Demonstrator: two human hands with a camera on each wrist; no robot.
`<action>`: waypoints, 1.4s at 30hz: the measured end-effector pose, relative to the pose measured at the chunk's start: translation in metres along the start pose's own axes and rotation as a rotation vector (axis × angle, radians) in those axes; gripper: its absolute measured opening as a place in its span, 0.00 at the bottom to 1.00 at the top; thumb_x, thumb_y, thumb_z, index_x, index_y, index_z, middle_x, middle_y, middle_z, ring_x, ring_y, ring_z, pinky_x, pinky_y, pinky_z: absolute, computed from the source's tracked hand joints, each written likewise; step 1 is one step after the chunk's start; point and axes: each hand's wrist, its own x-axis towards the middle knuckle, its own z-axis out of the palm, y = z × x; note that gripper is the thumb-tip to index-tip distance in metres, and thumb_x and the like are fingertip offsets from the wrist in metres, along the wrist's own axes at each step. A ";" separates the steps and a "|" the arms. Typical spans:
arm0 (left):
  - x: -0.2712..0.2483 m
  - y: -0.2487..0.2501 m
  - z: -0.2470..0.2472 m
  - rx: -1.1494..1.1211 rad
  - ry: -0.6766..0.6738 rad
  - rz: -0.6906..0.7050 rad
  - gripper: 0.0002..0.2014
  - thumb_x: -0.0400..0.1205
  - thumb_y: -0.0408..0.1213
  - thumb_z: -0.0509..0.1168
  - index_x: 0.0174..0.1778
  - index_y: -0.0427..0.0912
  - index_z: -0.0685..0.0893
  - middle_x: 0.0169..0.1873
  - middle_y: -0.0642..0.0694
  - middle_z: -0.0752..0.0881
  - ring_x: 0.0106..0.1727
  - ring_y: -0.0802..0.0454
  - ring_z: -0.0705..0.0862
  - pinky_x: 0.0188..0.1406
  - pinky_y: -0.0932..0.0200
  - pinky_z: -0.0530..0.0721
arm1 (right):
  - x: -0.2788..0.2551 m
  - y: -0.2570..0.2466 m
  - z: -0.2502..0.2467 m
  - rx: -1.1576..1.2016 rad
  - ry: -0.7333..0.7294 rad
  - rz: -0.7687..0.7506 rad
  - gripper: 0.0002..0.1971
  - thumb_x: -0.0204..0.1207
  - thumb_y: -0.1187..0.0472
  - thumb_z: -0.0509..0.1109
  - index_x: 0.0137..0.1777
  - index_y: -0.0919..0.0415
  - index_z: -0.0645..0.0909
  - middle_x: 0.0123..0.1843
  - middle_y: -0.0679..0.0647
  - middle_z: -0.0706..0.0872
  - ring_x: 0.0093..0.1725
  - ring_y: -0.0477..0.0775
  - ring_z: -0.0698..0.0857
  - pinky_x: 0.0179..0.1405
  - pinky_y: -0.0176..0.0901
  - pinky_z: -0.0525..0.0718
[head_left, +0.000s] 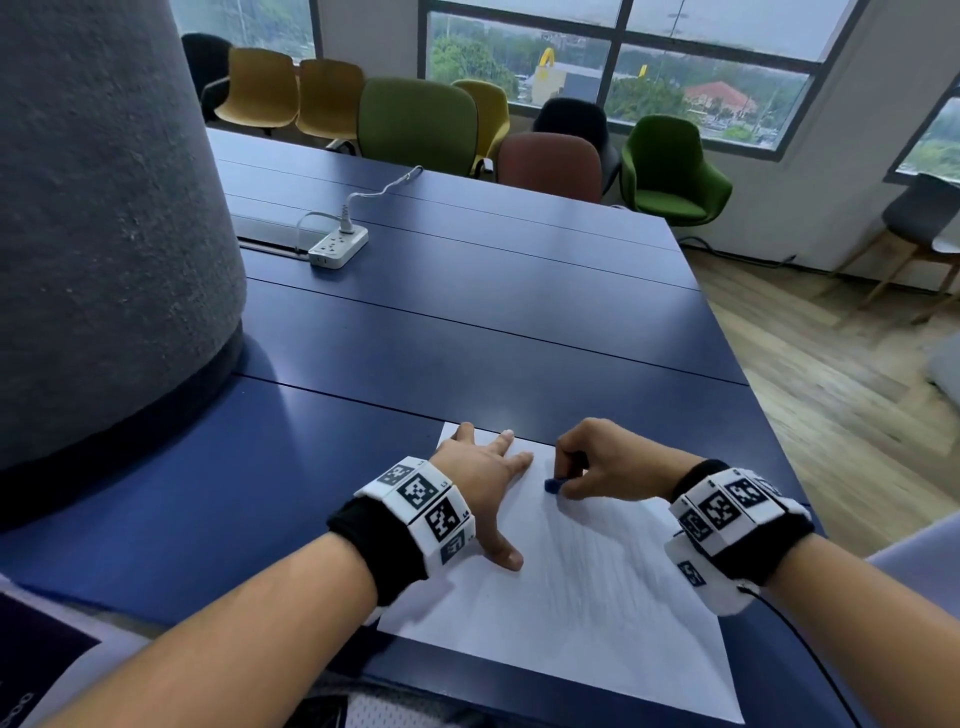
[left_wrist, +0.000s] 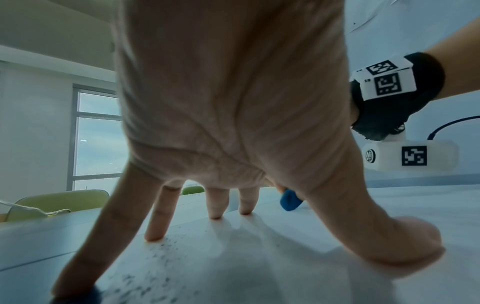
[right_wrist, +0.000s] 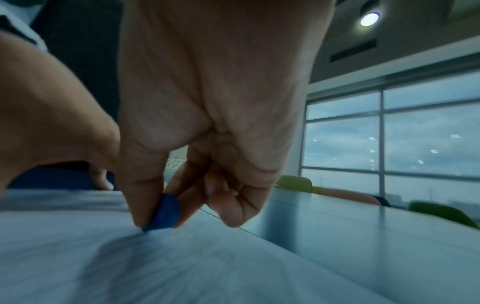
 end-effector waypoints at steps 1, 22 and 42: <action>0.000 0.000 0.000 0.002 -0.001 0.001 0.60 0.65 0.68 0.76 0.87 0.56 0.48 0.87 0.49 0.47 0.82 0.29 0.51 0.75 0.43 0.67 | 0.001 0.002 -0.003 -0.005 0.014 0.015 0.07 0.70 0.59 0.77 0.37 0.61 0.83 0.32 0.47 0.82 0.28 0.43 0.75 0.29 0.33 0.74; 0.001 -0.001 -0.001 -0.009 -0.034 -0.004 0.61 0.66 0.67 0.76 0.87 0.56 0.45 0.87 0.50 0.44 0.84 0.28 0.45 0.77 0.39 0.64 | 0.006 0.009 -0.001 -0.047 0.234 0.070 0.07 0.73 0.60 0.74 0.37 0.59 0.80 0.34 0.44 0.79 0.31 0.43 0.76 0.34 0.38 0.74; 0.001 0.000 0.000 0.016 0.005 0.005 0.60 0.66 0.69 0.75 0.87 0.55 0.47 0.87 0.49 0.46 0.82 0.30 0.52 0.75 0.45 0.67 | -0.013 -0.011 0.007 0.006 0.007 -0.043 0.05 0.71 0.62 0.77 0.39 0.61 0.83 0.36 0.50 0.84 0.32 0.45 0.79 0.33 0.36 0.78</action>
